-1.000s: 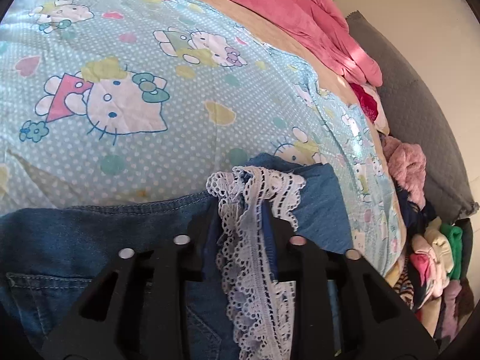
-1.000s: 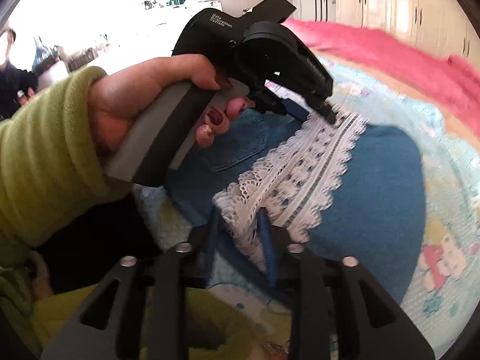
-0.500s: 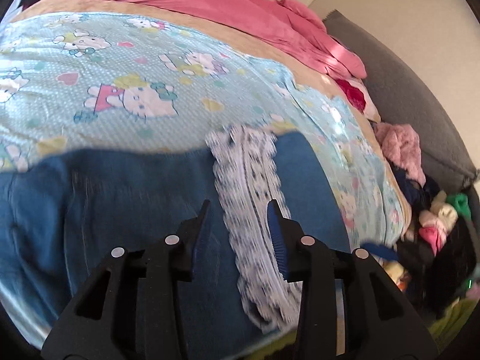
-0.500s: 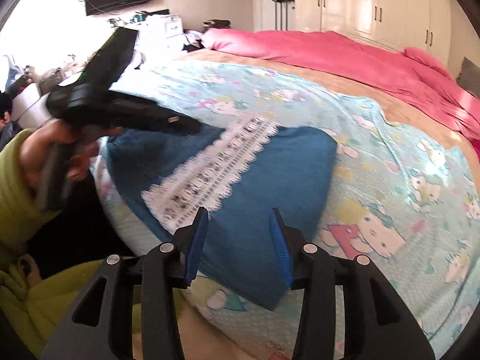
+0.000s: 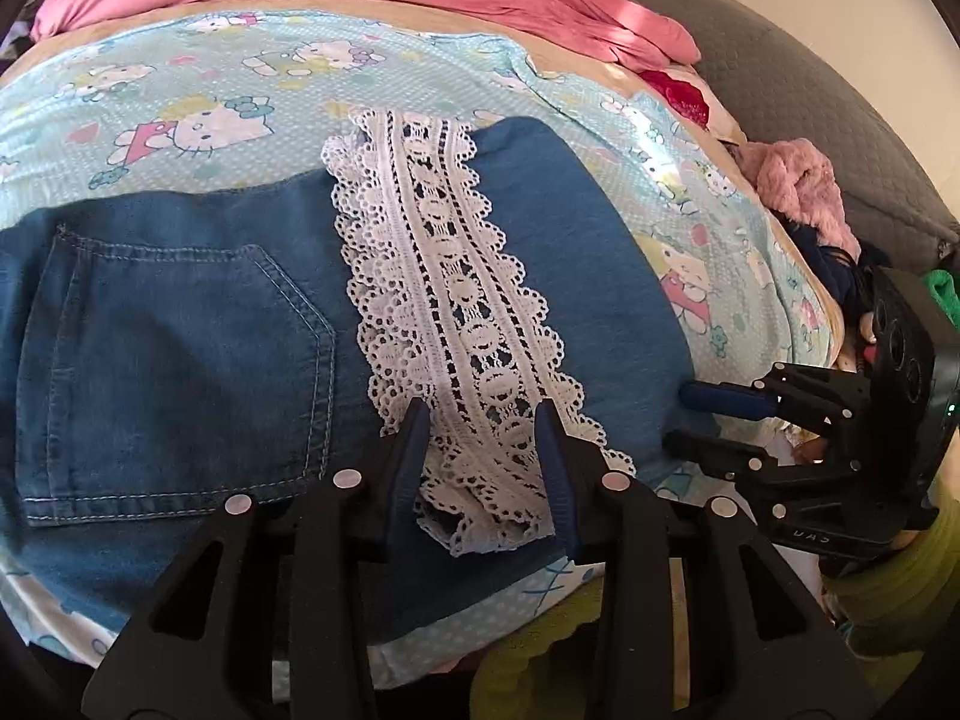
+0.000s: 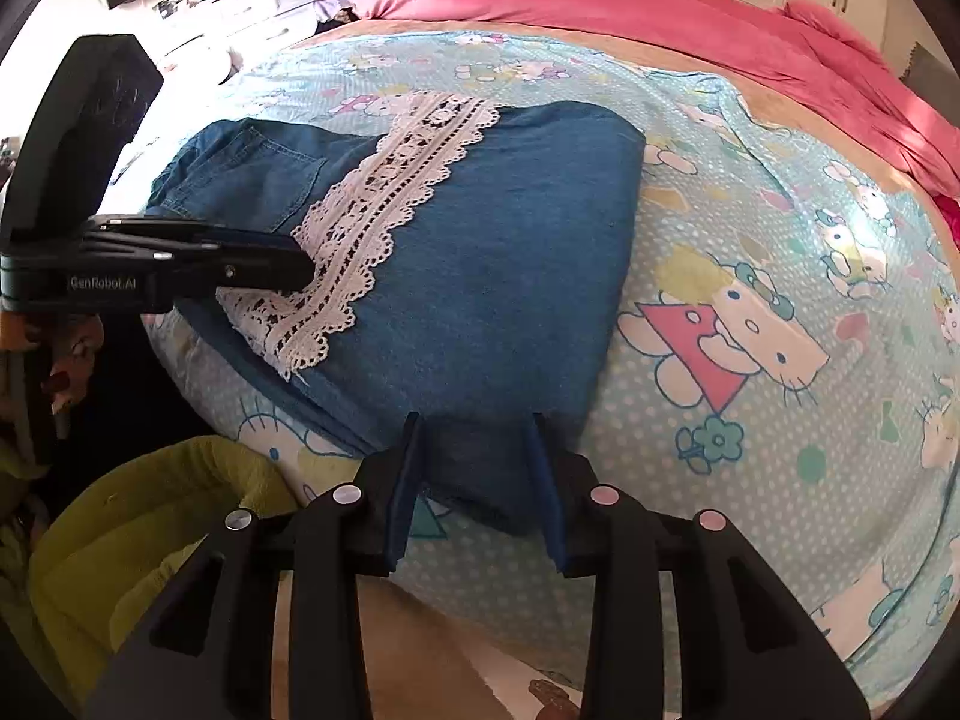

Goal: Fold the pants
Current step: 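Move both tools along the folded pants toward the elastic cuffs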

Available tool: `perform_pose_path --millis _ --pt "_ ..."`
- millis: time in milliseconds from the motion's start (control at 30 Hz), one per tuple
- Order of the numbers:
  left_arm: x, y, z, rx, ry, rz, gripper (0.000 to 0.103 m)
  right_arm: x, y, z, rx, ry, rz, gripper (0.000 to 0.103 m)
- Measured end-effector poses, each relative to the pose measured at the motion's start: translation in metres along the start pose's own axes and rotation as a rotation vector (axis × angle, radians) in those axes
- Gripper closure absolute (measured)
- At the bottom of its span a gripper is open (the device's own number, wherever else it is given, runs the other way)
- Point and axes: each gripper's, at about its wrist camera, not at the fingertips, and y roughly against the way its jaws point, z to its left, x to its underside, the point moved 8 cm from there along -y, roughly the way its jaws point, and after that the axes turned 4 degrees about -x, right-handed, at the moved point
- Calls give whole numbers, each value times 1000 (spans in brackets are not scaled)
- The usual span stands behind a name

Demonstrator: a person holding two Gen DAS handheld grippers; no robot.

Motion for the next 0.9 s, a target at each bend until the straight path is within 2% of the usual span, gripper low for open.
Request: perform_pose_path --millis 133,233,333,467,700,900 --pt "-5 21 -10 -14 -38 -67 63 -19 23 -7 -24 -28 -72 67" --pt "-8 29 -25 -41 -99 -102 63 -41 38 -16 -10 -49 -147 65" --pt "-4 23 -40 -39 -150 -85 63 -65 40 -23 -11 -49 -176 65" --pt "12 -4 -33 -51 -138 9 63 -98 26 -22 -9 -11 -177 65" --pt "14 -4 -30 -25 -115 9 62 -133 3 -20 11 21 -164 65" --pt "12 -4 -30 -24 -116 10 62 -150 -30 -32 48 25 -108 65"
